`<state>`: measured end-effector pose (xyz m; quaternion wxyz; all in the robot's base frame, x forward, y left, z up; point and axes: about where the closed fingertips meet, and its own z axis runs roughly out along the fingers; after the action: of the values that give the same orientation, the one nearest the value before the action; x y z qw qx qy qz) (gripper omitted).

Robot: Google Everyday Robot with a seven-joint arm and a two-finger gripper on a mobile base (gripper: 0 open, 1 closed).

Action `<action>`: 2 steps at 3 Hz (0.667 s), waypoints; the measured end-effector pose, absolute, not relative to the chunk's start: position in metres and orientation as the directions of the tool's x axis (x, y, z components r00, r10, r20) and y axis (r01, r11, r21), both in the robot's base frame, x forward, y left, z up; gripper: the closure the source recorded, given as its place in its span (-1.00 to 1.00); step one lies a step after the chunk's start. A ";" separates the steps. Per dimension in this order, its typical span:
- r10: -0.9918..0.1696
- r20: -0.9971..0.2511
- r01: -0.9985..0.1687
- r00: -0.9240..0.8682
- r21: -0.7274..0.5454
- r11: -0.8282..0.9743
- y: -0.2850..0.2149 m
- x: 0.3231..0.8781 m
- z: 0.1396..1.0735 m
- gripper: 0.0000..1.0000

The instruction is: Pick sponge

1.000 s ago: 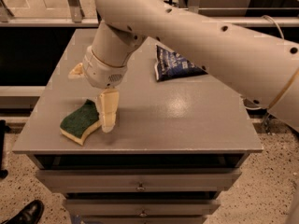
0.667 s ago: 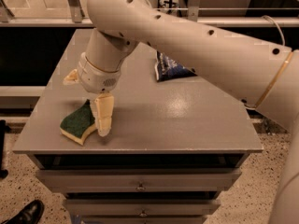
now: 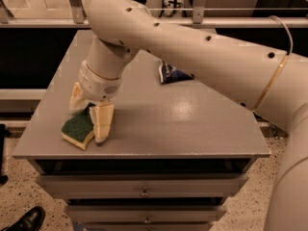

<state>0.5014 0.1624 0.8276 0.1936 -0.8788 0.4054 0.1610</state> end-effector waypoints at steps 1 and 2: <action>-0.650 -0.440 -0.775 0.619 -0.210 -0.596 0.162 0.501 0.832 0.23; -0.651 -0.440 -0.775 0.619 -0.210 -0.595 0.162 0.502 0.835 0.69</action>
Offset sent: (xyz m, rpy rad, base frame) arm 0.0288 -0.0086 0.0765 0.1501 0.0197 -0.1701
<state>0.5015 0.1623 0.8349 0.1940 -0.8786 0.4057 0.1609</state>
